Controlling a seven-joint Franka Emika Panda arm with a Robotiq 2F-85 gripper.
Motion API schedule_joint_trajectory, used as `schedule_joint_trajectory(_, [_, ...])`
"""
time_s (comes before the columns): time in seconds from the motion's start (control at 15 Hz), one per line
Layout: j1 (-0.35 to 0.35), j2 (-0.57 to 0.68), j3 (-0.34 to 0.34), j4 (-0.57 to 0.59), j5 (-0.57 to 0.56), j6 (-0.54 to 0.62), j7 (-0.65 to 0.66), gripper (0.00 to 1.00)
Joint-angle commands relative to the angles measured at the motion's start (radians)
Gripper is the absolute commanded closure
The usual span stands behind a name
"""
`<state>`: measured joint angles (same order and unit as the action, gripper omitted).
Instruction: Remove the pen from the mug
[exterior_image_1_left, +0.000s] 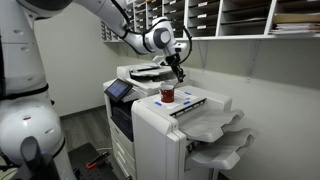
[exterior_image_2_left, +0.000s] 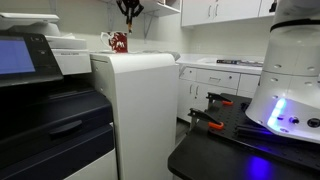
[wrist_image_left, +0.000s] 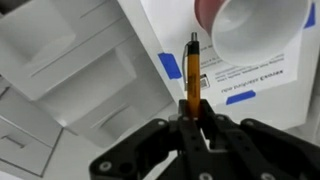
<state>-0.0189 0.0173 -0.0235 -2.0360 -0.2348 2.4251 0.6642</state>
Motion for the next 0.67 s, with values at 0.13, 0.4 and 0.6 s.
schedule_joint_trajectory(0.13, [-0.013, 0.098, -0.016, 0.117, 0.044, -0.27, -0.249, 0.96])
schedule_joint_trajectory(0.4, [-0.016, 0.158, -0.022, 0.106, 0.113, -0.285, -0.331, 0.96])
schedule_joint_trajectory(0.6, [-0.017, 0.206, -0.024, 0.105, 0.174, -0.292, -0.374, 0.96])
